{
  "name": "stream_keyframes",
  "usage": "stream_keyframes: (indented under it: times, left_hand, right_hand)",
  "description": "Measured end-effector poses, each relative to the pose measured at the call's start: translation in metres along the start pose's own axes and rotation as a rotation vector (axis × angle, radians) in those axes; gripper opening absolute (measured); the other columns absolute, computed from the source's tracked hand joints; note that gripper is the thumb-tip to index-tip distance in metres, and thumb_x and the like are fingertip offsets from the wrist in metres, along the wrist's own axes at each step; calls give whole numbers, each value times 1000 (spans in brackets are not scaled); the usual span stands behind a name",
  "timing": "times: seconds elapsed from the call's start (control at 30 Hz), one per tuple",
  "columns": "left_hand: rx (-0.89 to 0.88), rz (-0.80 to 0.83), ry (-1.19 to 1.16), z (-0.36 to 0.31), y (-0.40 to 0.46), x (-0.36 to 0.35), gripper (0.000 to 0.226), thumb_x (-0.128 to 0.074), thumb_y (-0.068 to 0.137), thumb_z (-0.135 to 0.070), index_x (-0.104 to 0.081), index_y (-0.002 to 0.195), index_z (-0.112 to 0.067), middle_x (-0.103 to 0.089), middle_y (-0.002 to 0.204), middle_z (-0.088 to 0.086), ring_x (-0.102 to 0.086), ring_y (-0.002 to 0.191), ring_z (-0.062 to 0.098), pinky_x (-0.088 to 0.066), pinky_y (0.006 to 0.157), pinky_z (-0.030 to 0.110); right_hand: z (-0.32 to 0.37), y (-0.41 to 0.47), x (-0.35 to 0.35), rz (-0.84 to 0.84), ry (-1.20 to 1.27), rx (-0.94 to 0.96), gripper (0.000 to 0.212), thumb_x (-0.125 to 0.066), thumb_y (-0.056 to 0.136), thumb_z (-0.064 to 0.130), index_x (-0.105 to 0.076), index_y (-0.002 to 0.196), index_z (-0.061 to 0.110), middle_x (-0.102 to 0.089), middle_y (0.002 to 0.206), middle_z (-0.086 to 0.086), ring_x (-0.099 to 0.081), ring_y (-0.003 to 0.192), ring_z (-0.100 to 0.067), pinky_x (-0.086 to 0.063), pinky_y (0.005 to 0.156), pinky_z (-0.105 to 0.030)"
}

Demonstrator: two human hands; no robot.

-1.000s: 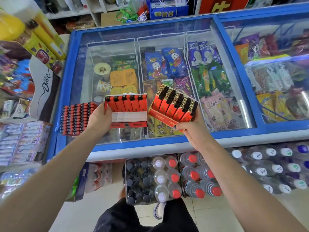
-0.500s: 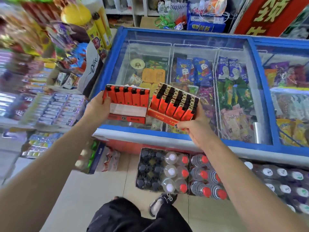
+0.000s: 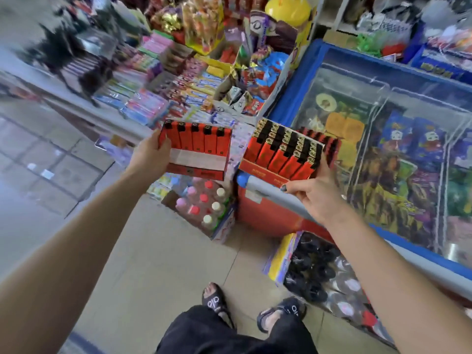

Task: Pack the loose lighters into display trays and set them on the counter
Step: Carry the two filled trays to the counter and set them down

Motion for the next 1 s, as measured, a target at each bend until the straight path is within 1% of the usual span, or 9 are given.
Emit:
stream_keyframes:
  times: [0.1,0.17,0.27,0.37,0.53,0.7,0.8,0.93,1.0]
  left_hand:
    - [50,-33,-10,48,19,40,23,-38,105,-24,-59,111,-16,-58,89,6,-54,84,29,-39,71,36]
    - [76,-67,-16,75,30,66,20,-37,105,-24,-56,108,-22,-56,83,1,-53,78,26,-38,70,34]
    - [104,-87,-60,111,48,96,31,-38,106,-28,-61,125,-25,-64,103,8,-58,90,31,-44,76,36]
    - [123,-106,-81,140,66,121,33,-37,106,-27,-61,128,-22,-65,113,12,-60,102,35,-46,79,38]
    - [176,-143,-122,173,98,158,30,-35,107,-26,-61,117,-15,-63,102,13,-55,76,25,-42,58,32]
    - [194,-172,-144,196,143,193,25,-36,106,-28,-60,109,-21,-63,99,8,-56,86,24,-48,71,37]
    - [223,-192,-186,211,174,214,27,-36,104,-30,-62,111,-24,-67,108,11,-62,97,29,-53,87,47]
    - [244,-226,-223,230,218,243,24,-37,106,-24,-61,107,-27,-66,98,2,-61,89,22,-52,76,38]
    - [242,-225,-248,241,241,255,25,-36,106,-25,-60,105,-31,-65,97,-2,-61,91,20,-50,81,37]
  right_hand:
    - [-12,21,-62,40,24,-23,87,-50,63,-40,-59,111,31,-63,87,-8,-62,72,-24,-56,64,-33]
    - [-17,35,-103,69,19,-33,86,-49,63,-40,-59,111,30,-63,87,-7,-61,76,-25,-56,63,-33]
    - [-23,56,-158,97,-22,-46,84,-50,65,-38,-59,111,32,-65,89,-5,-61,77,-27,-54,63,-36]
    - [-26,76,-206,173,-69,-57,83,-54,67,-36,-56,116,32,-63,100,-12,-62,79,-29,-52,64,-37]
    - [-26,115,-272,287,-101,-104,84,-54,68,-35,-49,130,22,-61,103,-14,-66,84,-25,-58,62,-33]
    - [-22,170,-329,341,-142,-53,84,-58,62,-32,-48,127,20,-62,106,-19,-65,93,-35,-57,63,-36]
    - [-19,207,-367,393,-154,-46,87,-60,58,-28,-47,129,20,-59,117,-27,-64,100,-40,-57,71,-50]
    - [-19,253,-416,398,-141,-68,87,-59,57,-28,-49,128,22,-60,116,-20,-63,101,-40,-57,71,-48]
    - [-19,274,-441,401,-146,-60,88,-60,56,-26,-48,130,20,-60,119,-19,-63,104,-40,-57,71,-46]
Point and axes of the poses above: each hand's wrist, its own y-axis towards the middle knuckle, its own x-axis out of the back of the hand, z = x × y, the point moved 7 cm from there along y, towards the middle knuckle
